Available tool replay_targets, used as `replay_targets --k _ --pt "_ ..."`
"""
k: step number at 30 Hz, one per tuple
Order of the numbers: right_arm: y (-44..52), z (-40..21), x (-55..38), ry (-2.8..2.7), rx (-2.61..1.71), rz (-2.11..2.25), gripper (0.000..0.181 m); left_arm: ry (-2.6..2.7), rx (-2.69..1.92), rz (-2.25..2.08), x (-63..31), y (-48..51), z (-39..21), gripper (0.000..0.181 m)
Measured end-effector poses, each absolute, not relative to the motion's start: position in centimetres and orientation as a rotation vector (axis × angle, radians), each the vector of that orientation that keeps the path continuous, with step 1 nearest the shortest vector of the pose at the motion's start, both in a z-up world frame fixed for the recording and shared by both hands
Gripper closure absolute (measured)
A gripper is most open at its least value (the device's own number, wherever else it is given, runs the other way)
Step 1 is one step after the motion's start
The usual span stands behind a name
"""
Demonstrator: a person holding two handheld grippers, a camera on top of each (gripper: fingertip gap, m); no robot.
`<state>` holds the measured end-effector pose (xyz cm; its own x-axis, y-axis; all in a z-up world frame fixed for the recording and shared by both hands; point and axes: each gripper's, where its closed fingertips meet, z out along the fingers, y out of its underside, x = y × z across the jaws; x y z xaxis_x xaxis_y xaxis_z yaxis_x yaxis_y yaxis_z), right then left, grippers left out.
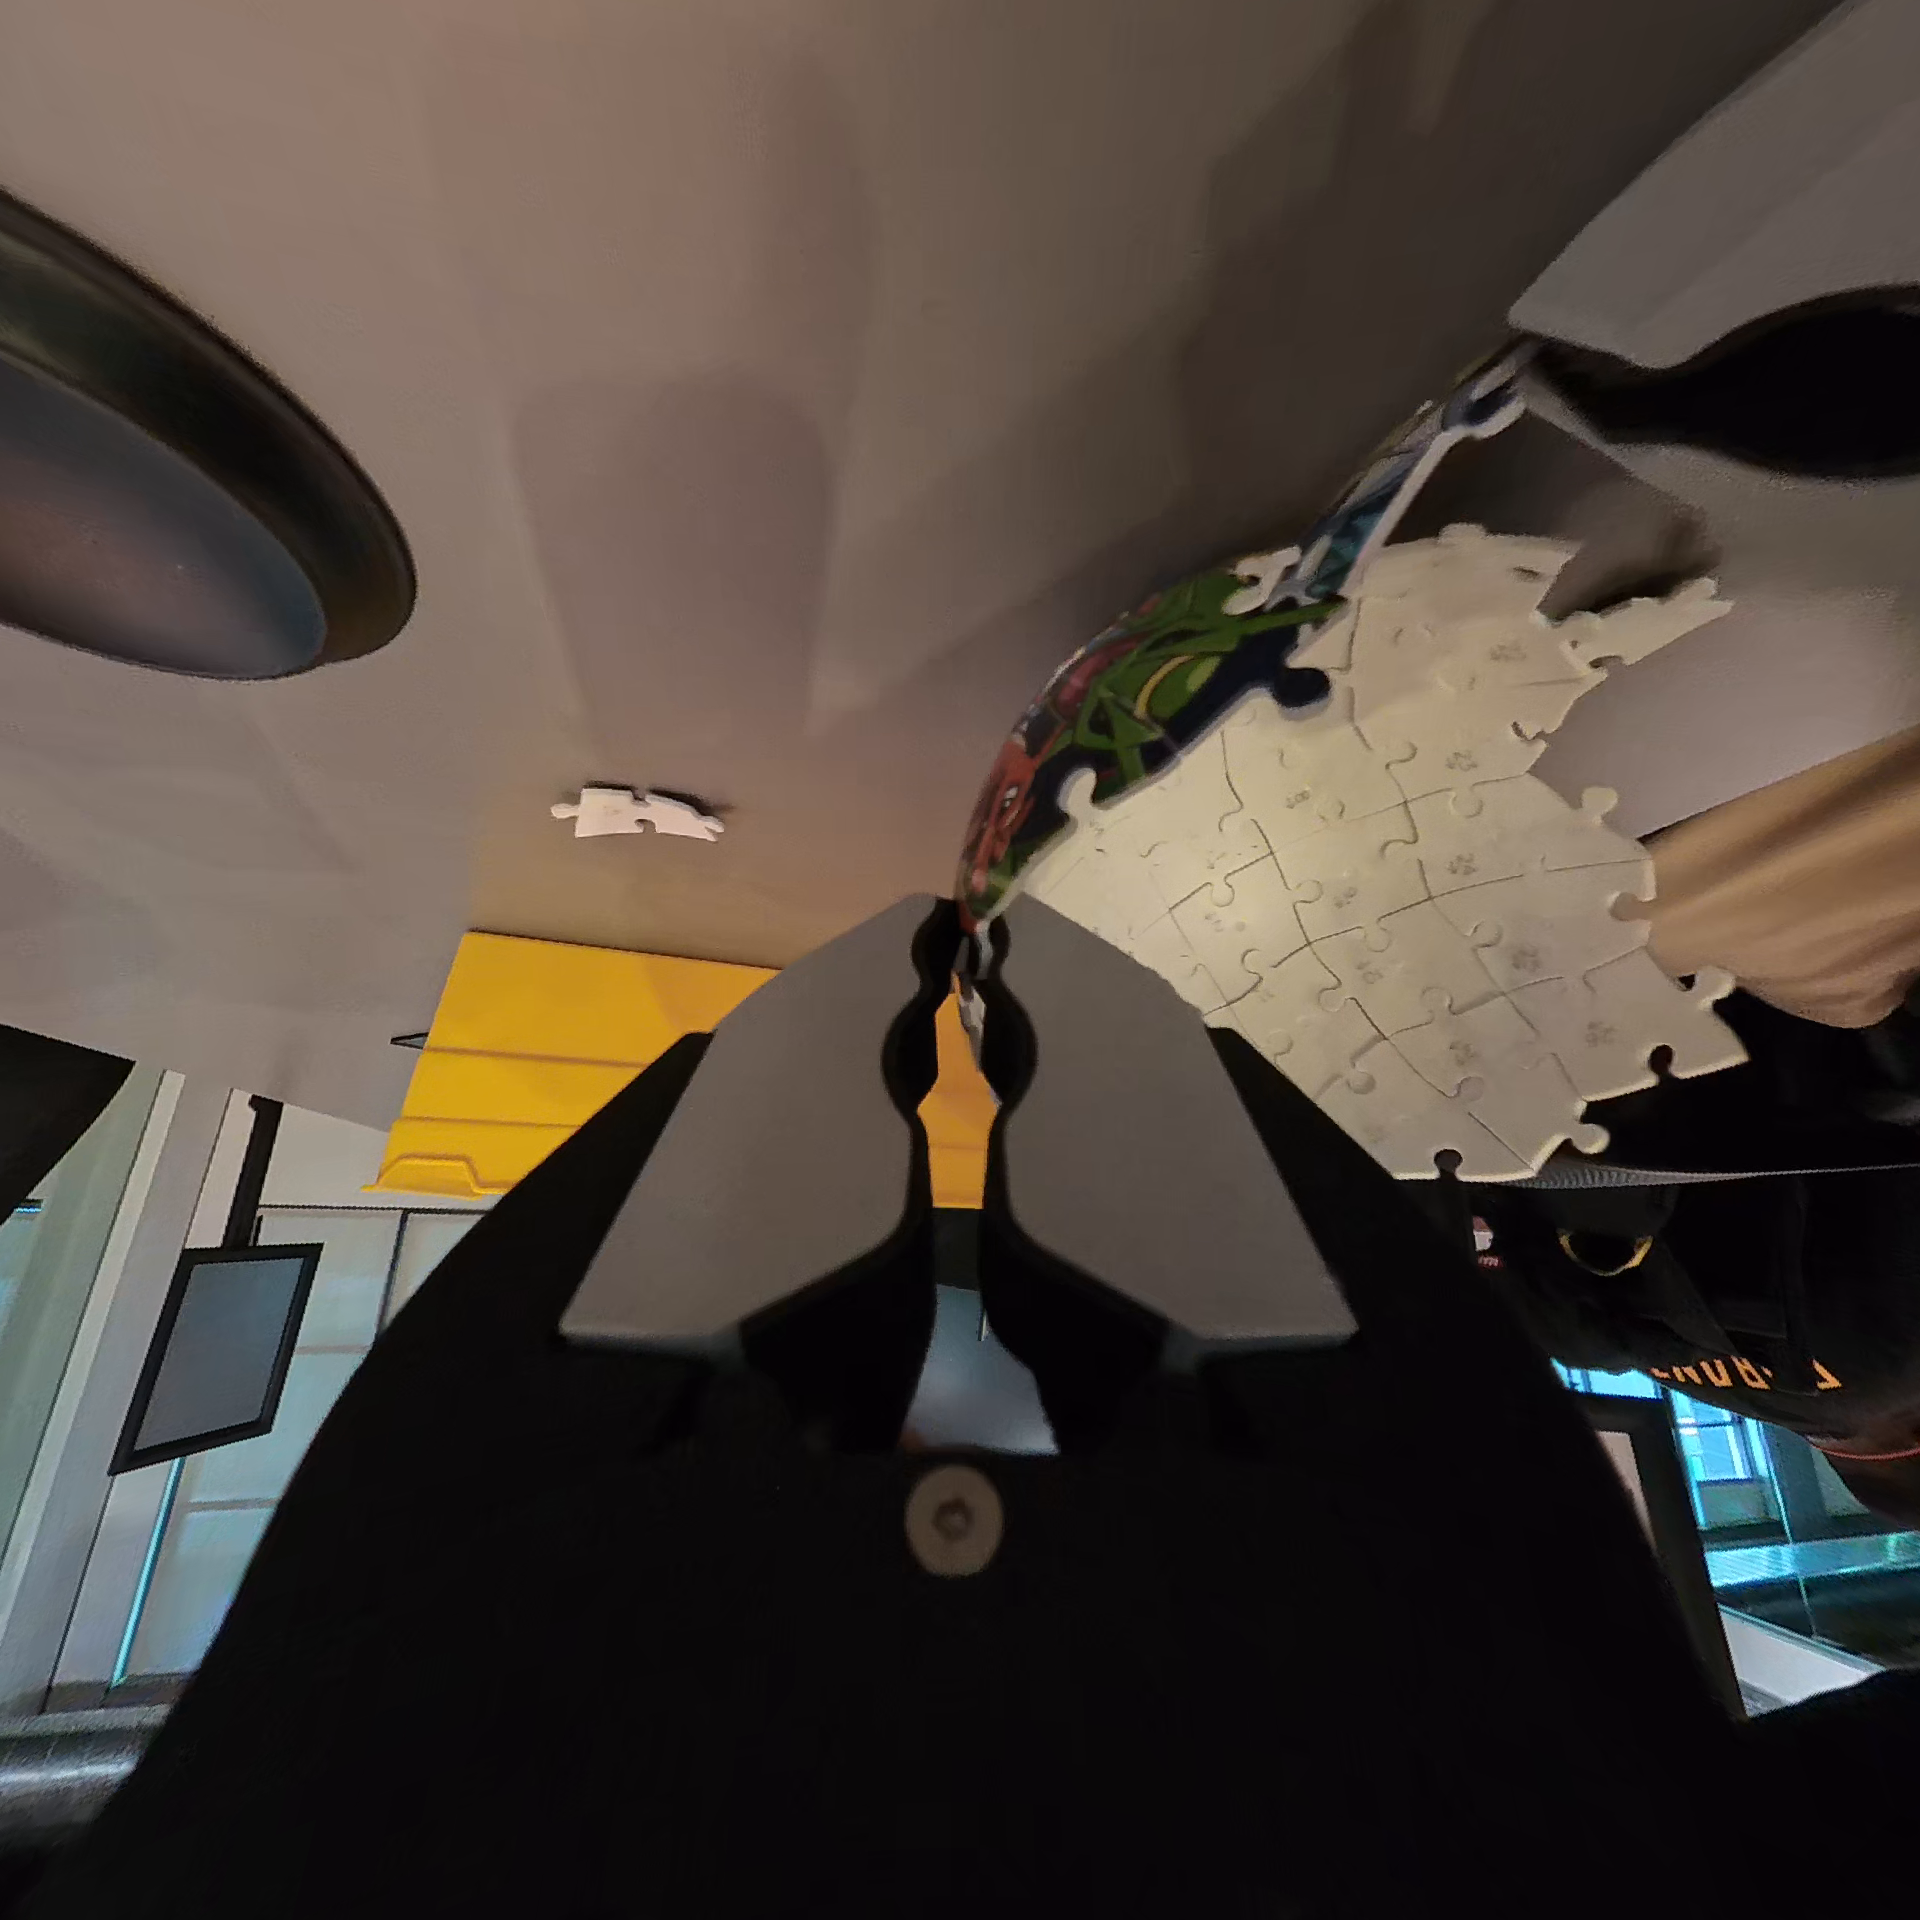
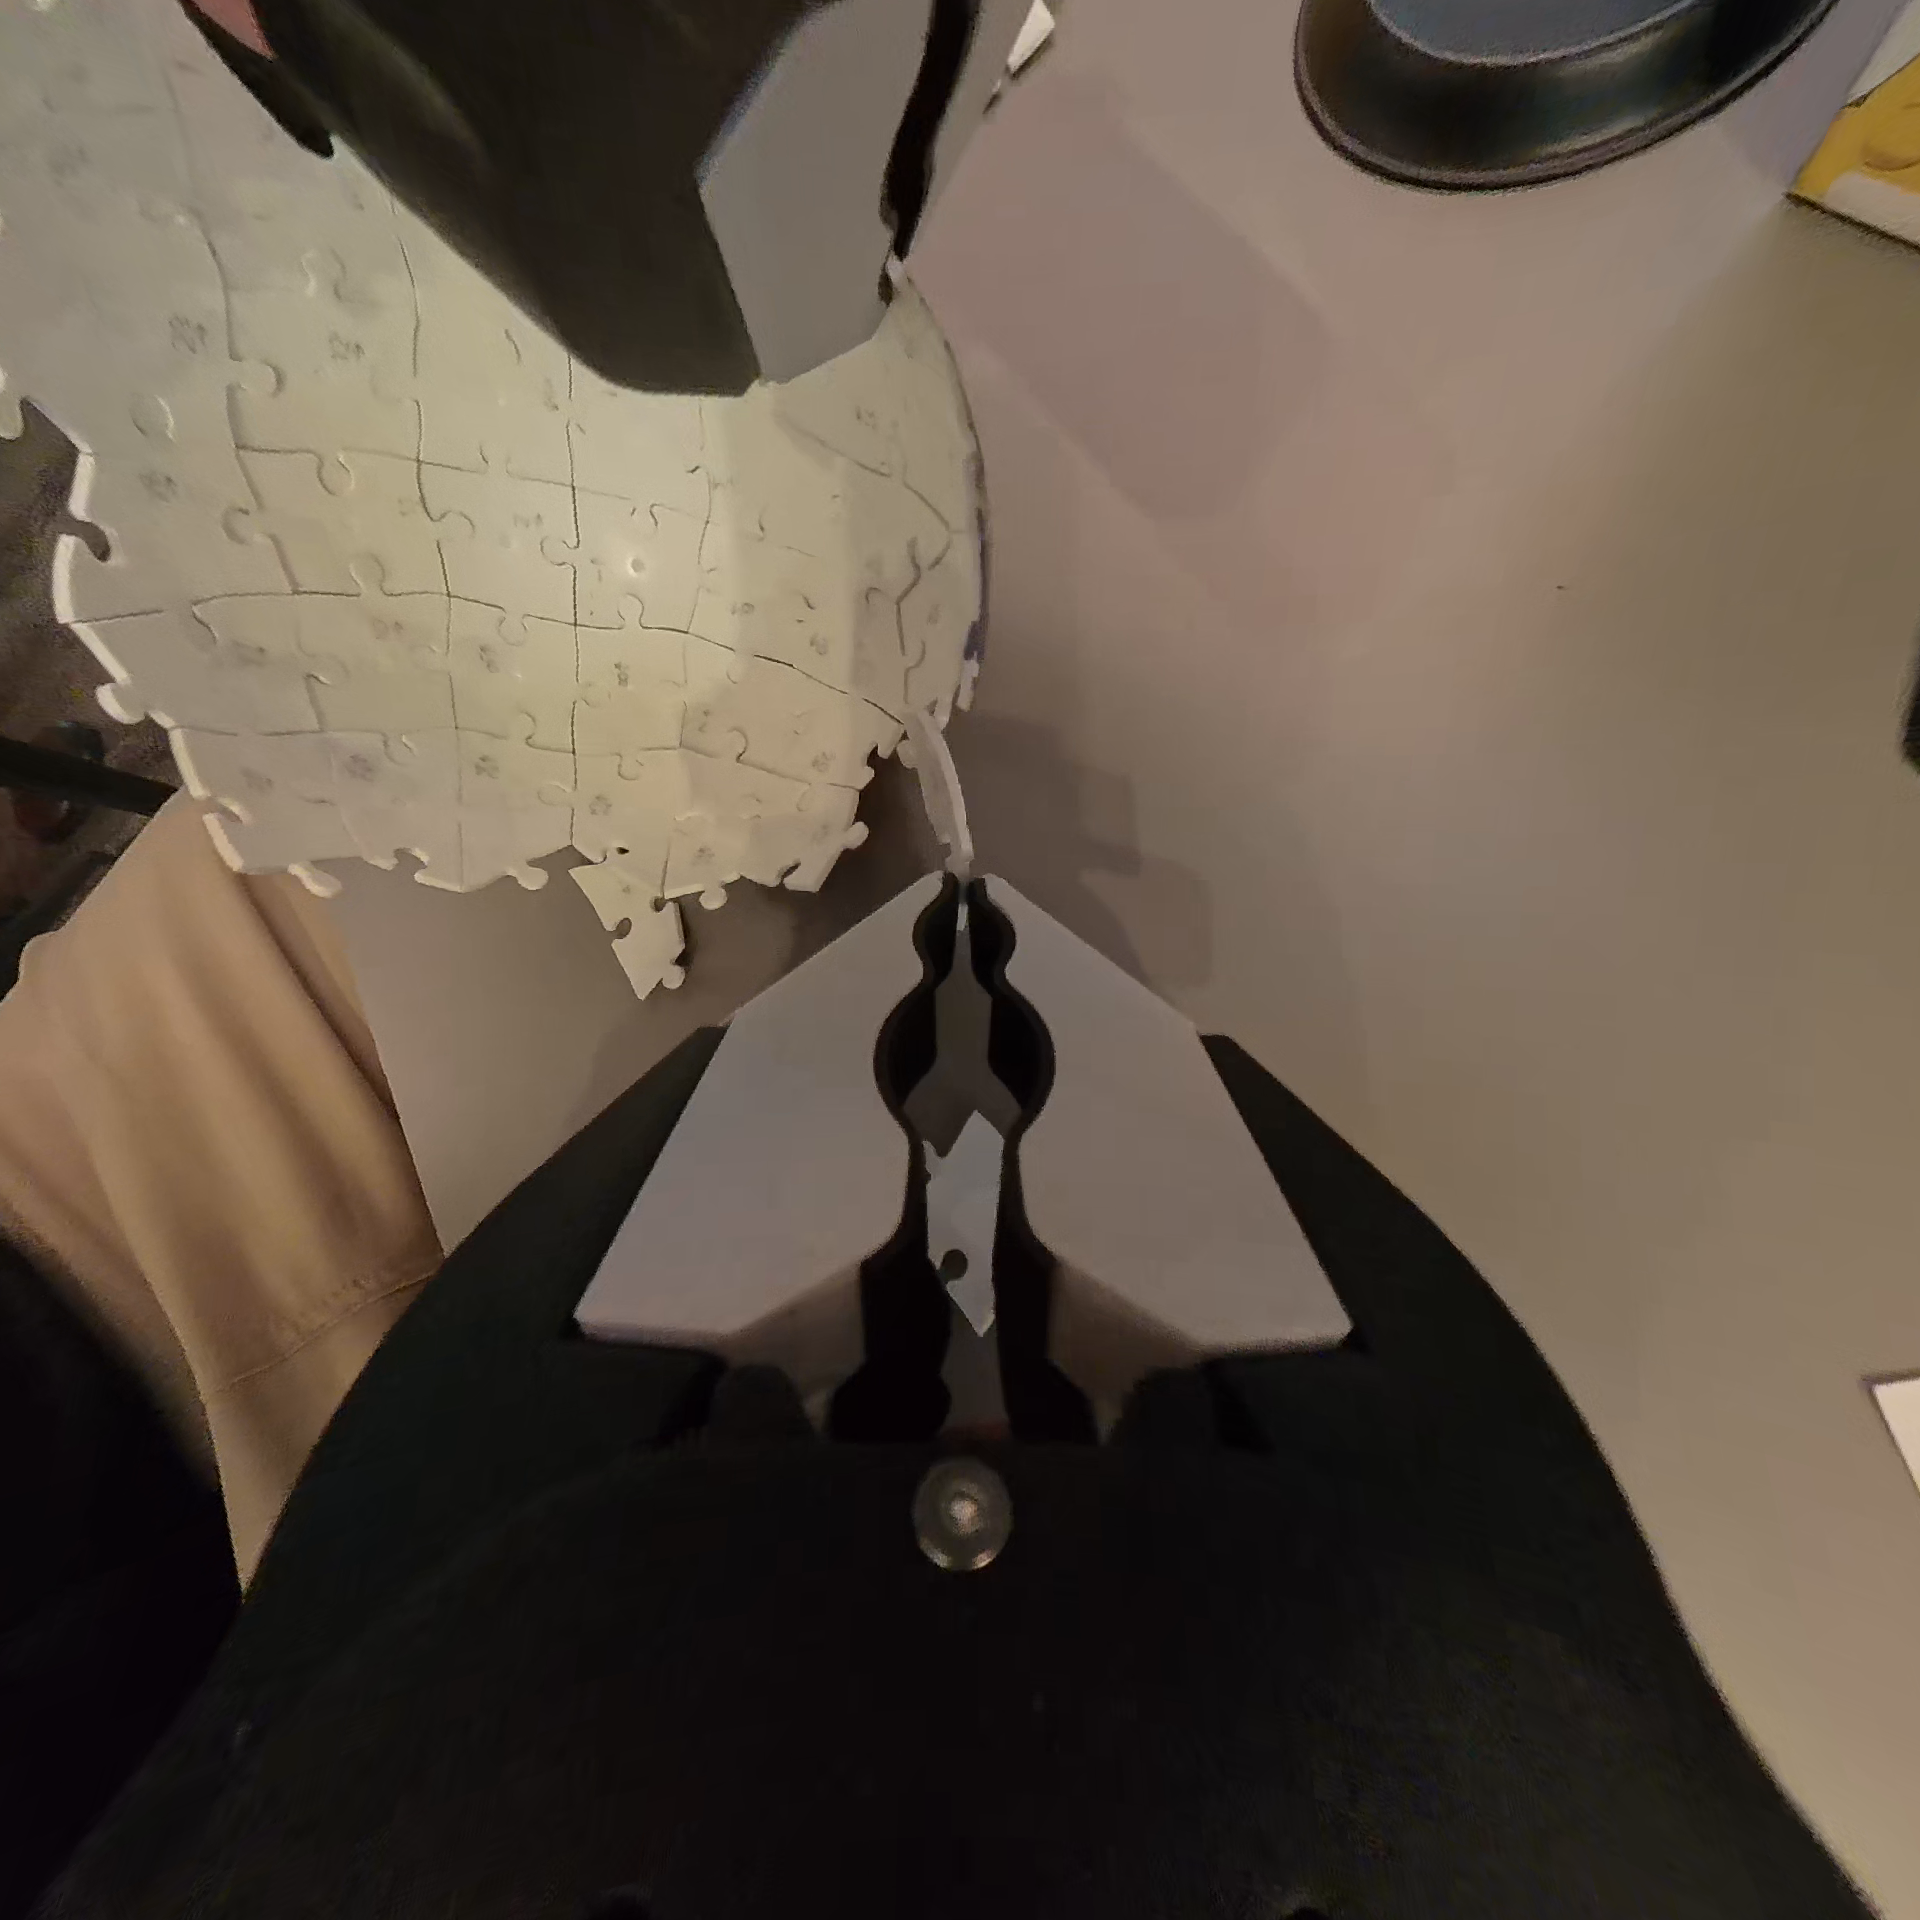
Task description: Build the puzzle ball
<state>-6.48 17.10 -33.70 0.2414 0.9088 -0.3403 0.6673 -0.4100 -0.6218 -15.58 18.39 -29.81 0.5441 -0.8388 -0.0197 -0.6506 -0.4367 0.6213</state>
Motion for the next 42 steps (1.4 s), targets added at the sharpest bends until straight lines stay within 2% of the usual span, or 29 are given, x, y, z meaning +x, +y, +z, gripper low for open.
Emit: replay_targets --k 42 --pt "18.0 -32.6 -6.5 -1.175 -2.251 1.252 0.181 -1.128 2.317 -0.354 -16.7 17.9 -29.9 0.179"
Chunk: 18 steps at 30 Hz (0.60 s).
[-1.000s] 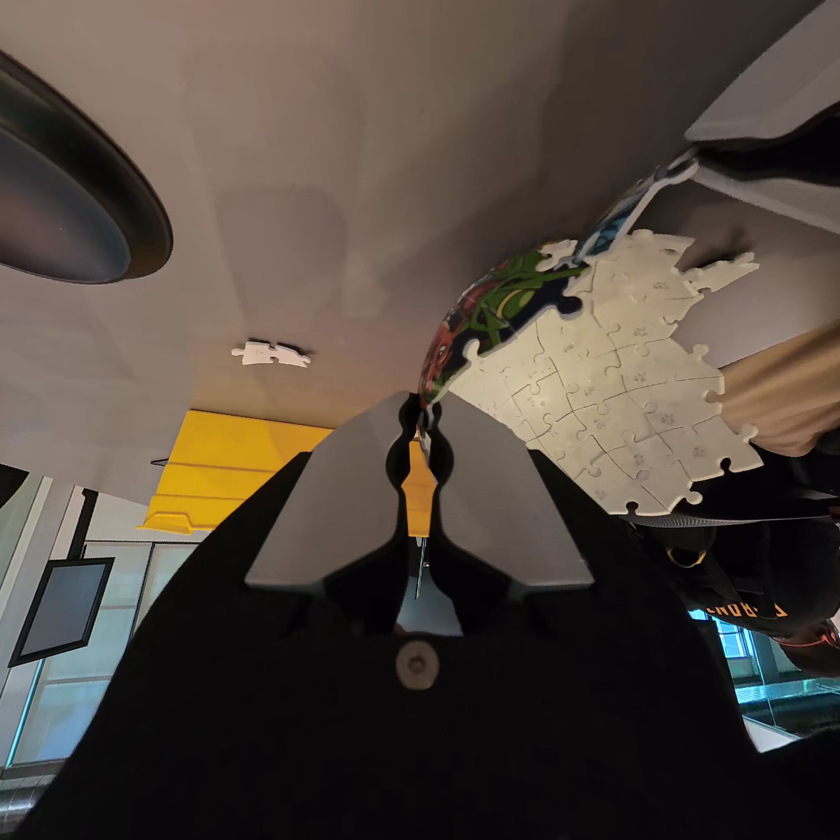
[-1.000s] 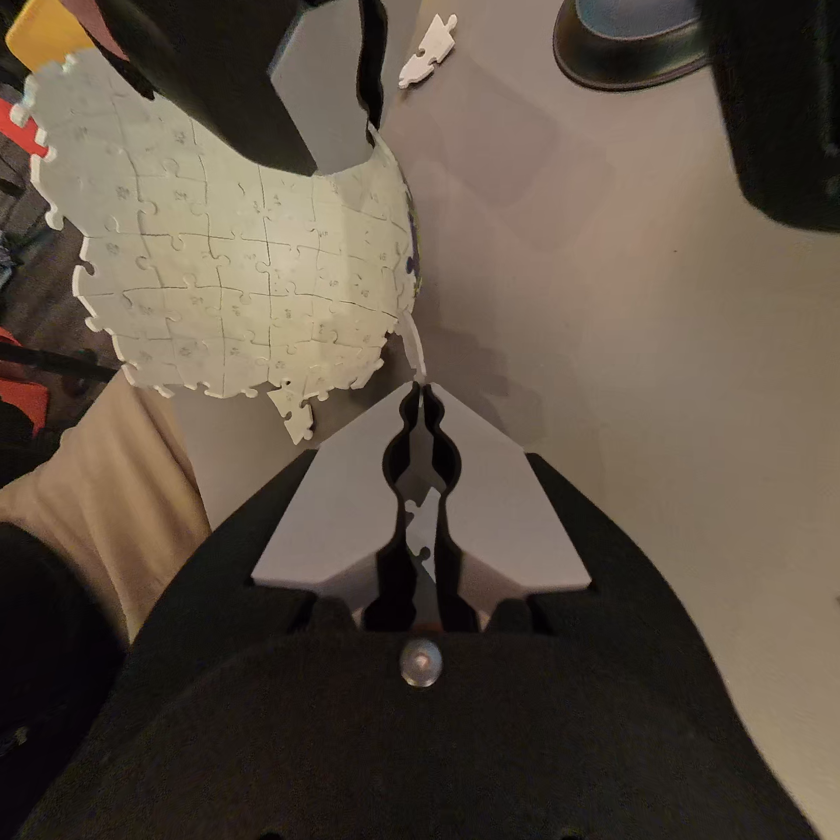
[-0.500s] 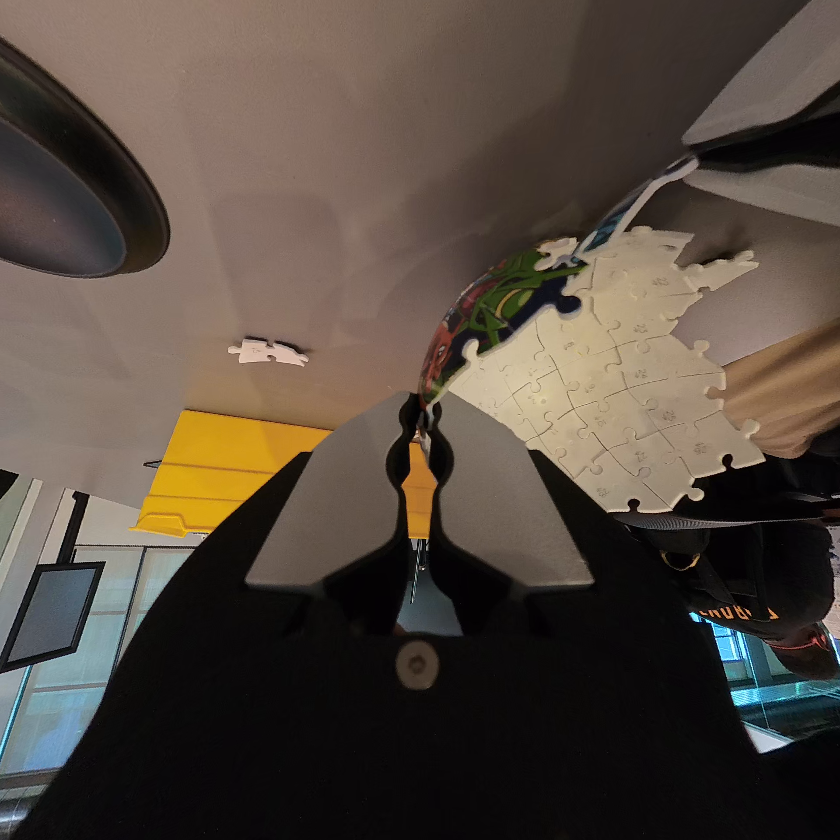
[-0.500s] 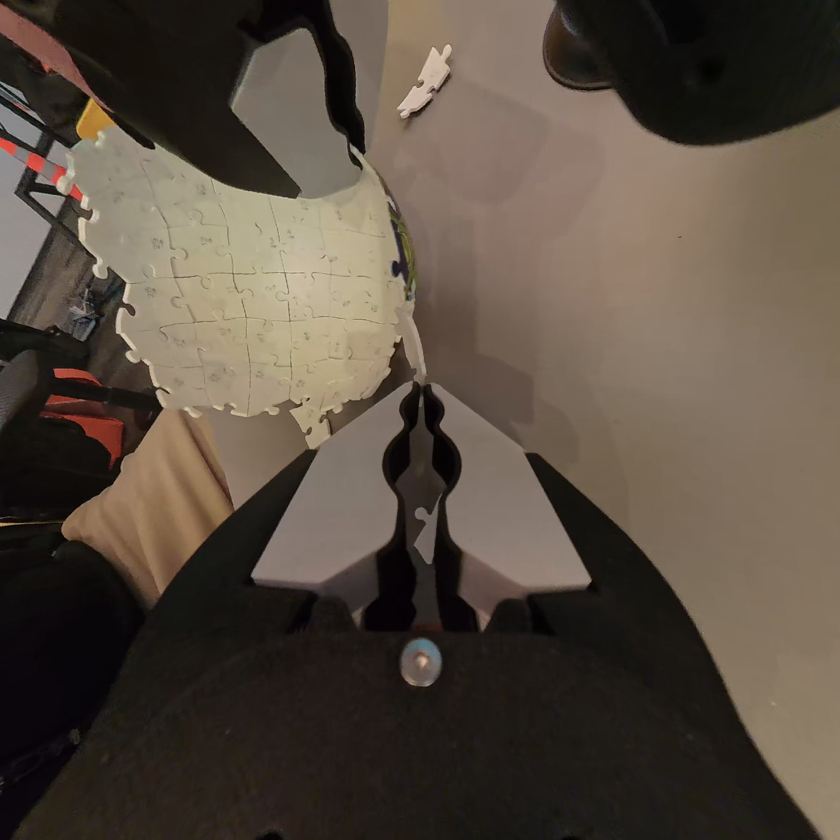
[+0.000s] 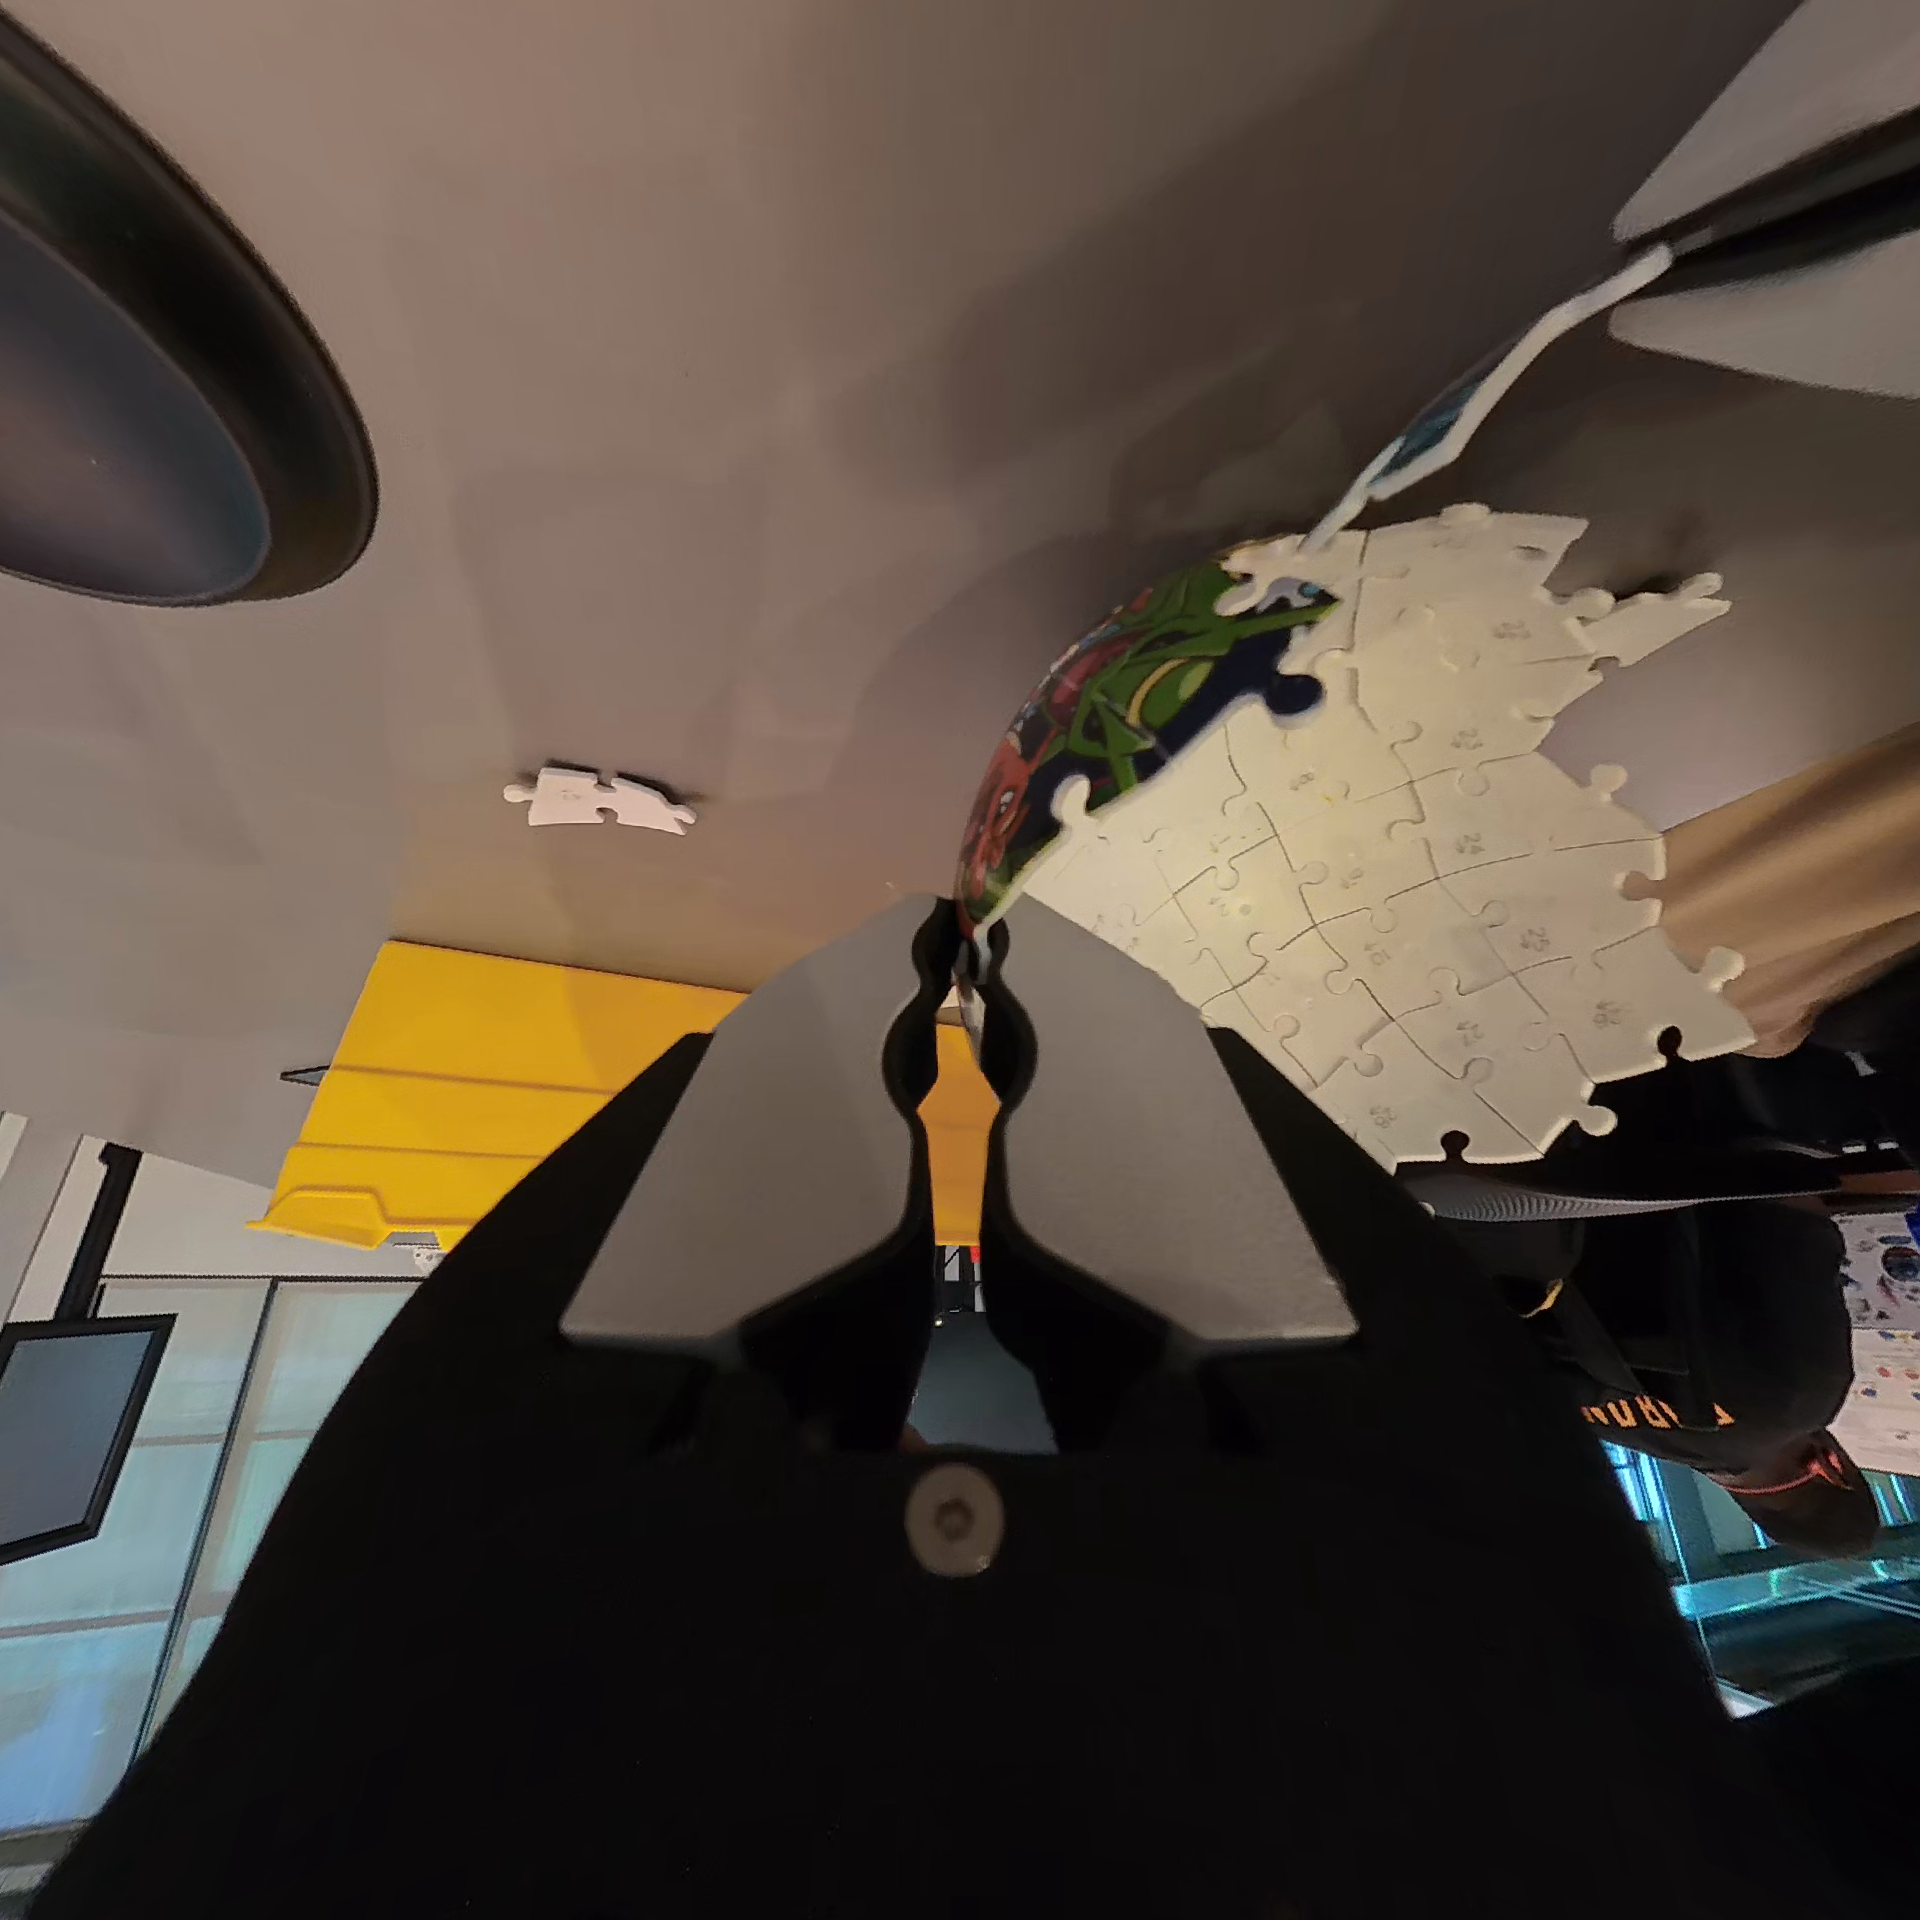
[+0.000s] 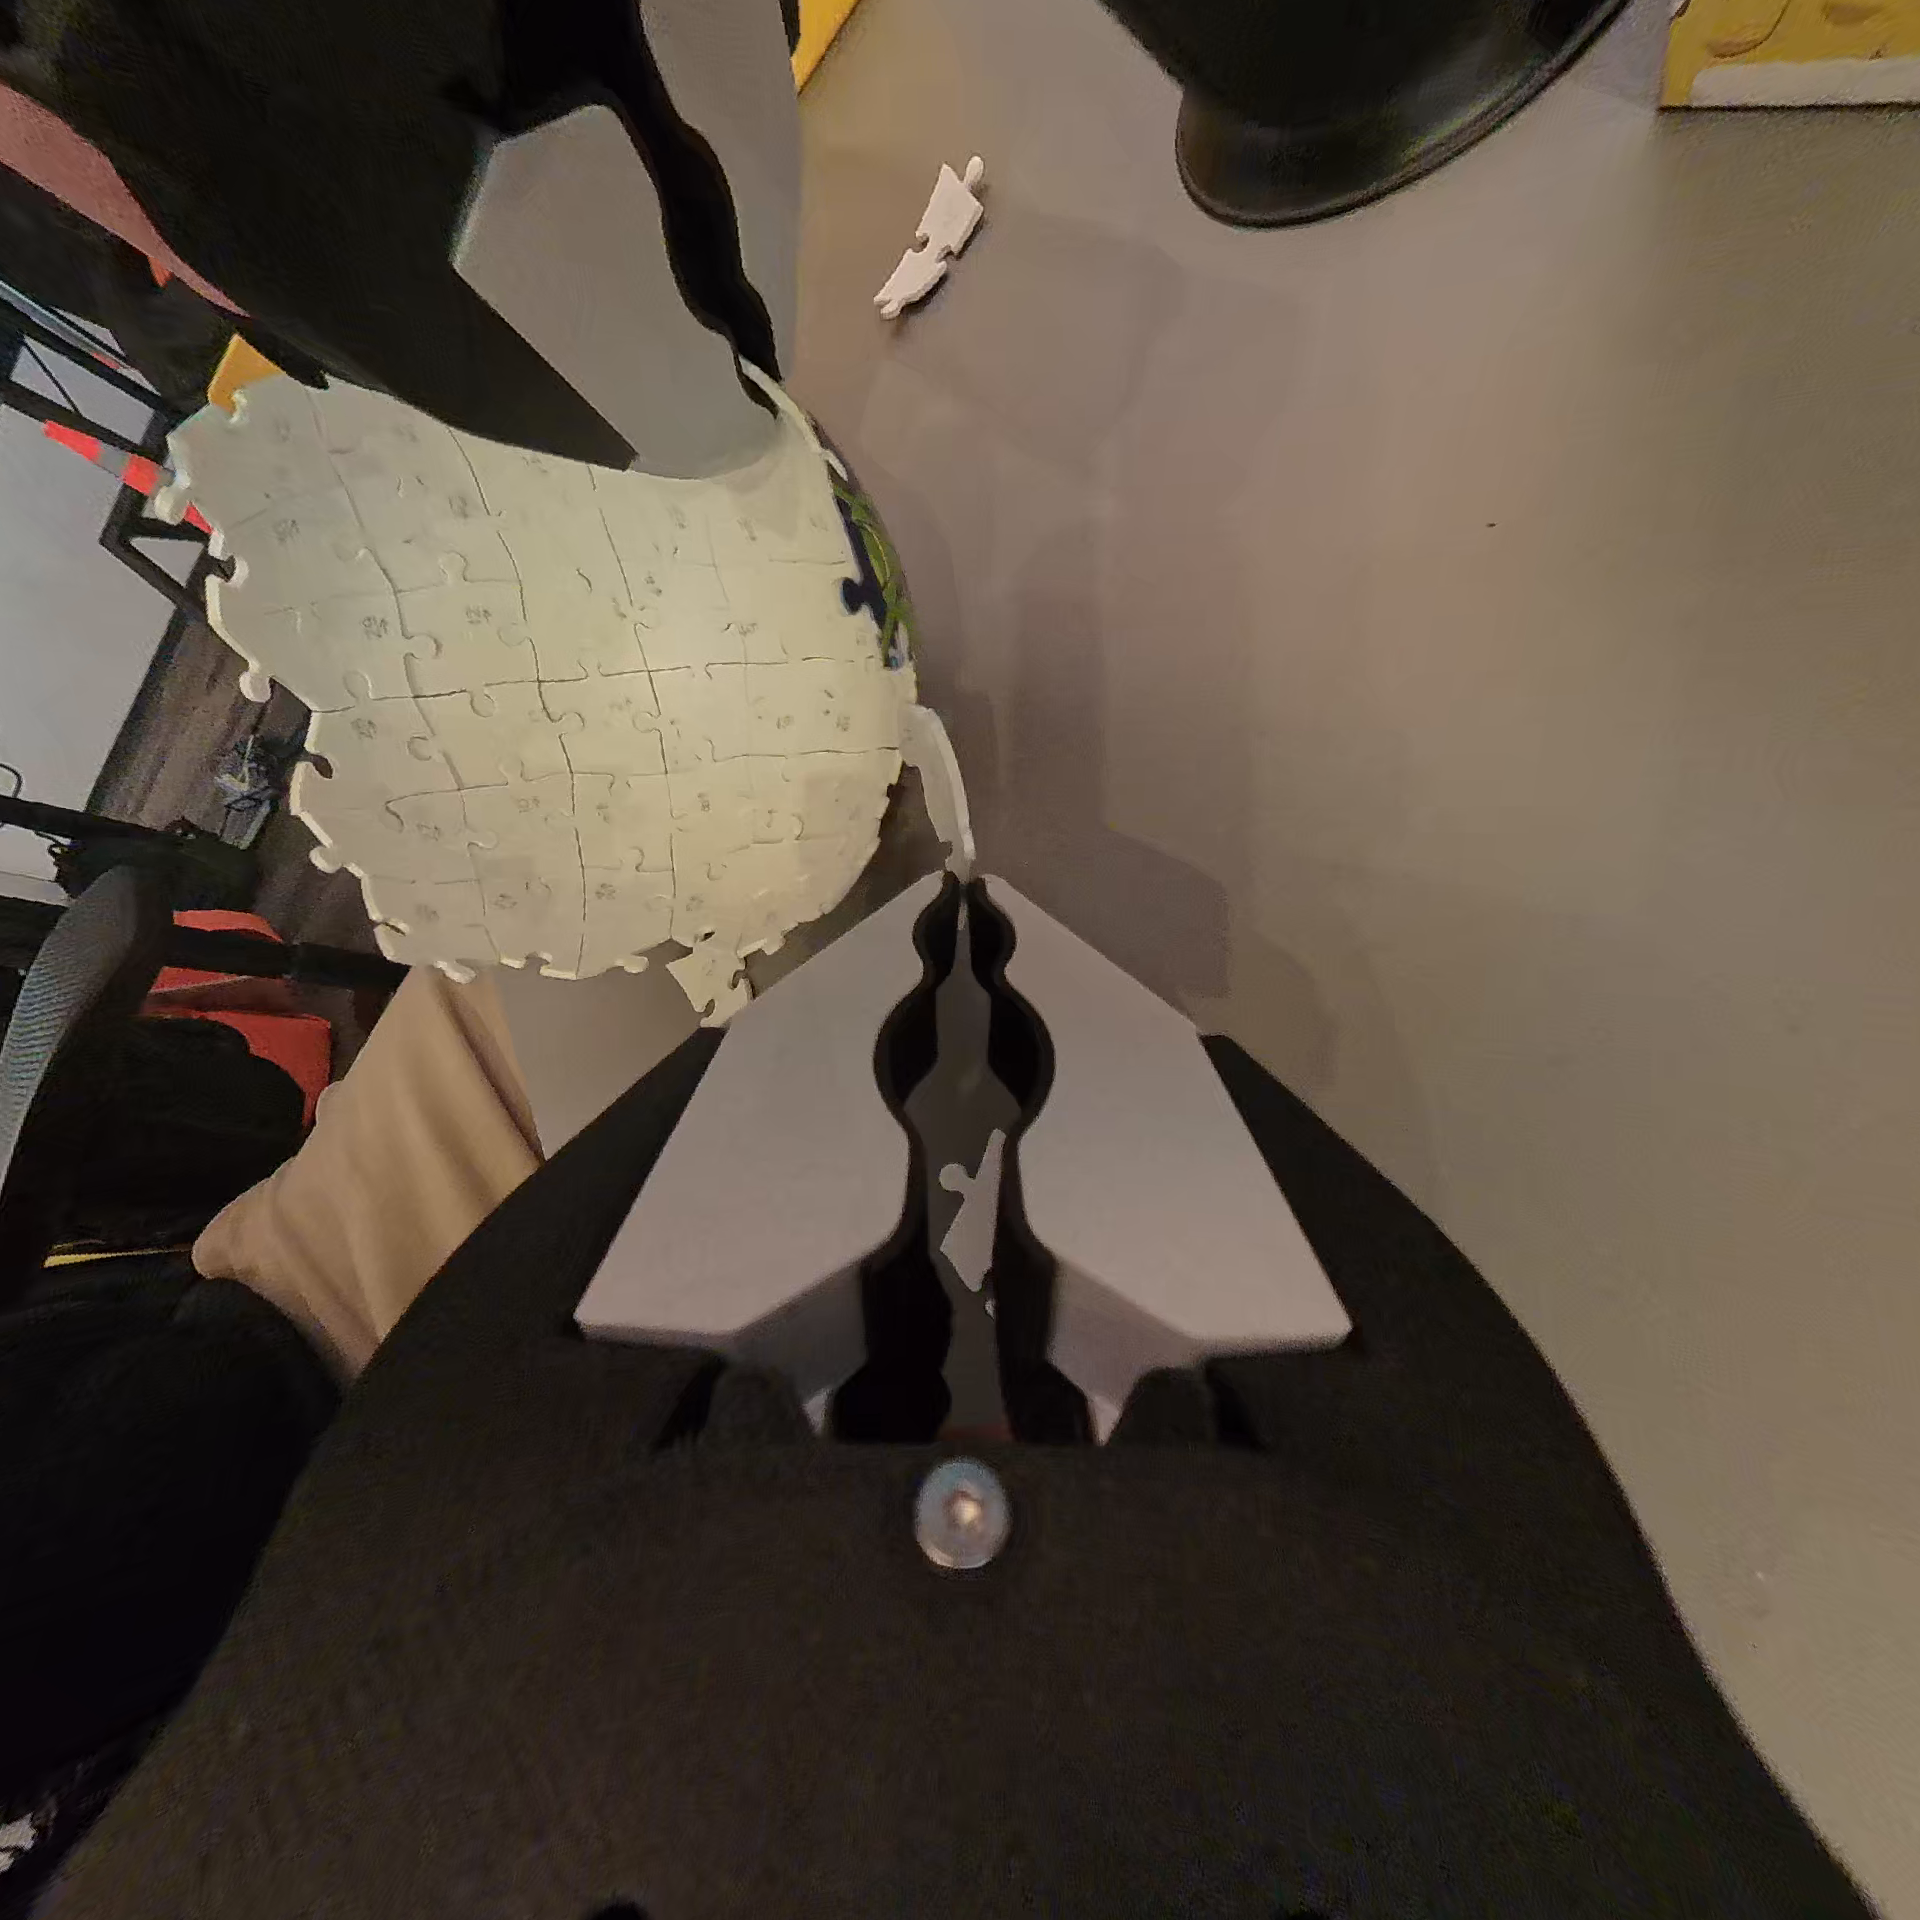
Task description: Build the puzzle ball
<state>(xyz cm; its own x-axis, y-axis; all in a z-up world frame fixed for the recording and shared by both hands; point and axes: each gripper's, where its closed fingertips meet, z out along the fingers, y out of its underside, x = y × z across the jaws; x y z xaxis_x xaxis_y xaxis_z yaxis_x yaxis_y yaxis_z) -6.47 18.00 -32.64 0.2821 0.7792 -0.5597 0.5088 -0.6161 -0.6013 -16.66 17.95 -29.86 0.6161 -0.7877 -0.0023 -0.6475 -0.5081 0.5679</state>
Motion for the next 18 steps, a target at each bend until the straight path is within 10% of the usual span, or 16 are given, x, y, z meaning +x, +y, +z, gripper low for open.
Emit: replay_targets --k 18 --pt "17.1 -32.7 -6.6 -1.216 -2.255 1.301 0.181 -1.12 2.334 -0.346 -16.7 17.9 -29.9 0.179"
